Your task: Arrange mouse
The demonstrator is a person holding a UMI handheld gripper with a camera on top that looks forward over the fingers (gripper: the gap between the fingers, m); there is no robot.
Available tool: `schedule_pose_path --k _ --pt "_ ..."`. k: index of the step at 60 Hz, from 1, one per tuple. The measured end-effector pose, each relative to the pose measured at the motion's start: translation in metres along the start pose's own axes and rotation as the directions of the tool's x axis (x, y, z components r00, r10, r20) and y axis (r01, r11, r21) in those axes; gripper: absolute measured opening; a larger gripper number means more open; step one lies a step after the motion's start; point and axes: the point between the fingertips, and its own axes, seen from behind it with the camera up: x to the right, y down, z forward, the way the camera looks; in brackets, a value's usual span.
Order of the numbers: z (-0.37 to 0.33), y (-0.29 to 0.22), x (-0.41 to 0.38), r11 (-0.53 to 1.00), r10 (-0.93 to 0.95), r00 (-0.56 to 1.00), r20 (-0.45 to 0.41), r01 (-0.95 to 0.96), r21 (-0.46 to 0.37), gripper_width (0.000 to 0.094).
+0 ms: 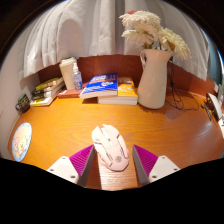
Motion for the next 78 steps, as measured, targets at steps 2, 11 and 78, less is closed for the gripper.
schedule_pose_path --k 2,11,78 --pt "0.005 -0.004 -0.002 1.0 0.006 1.0 0.013 -0.005 -0.004 0.0726" --pt "0.024 -0.017 0.004 1.0 0.001 1.0 -0.001 -0.001 -0.013 0.0547" --pt "-0.131 -0.219 -0.29 0.963 0.016 1.0 0.019 -0.021 0.267 0.0387"
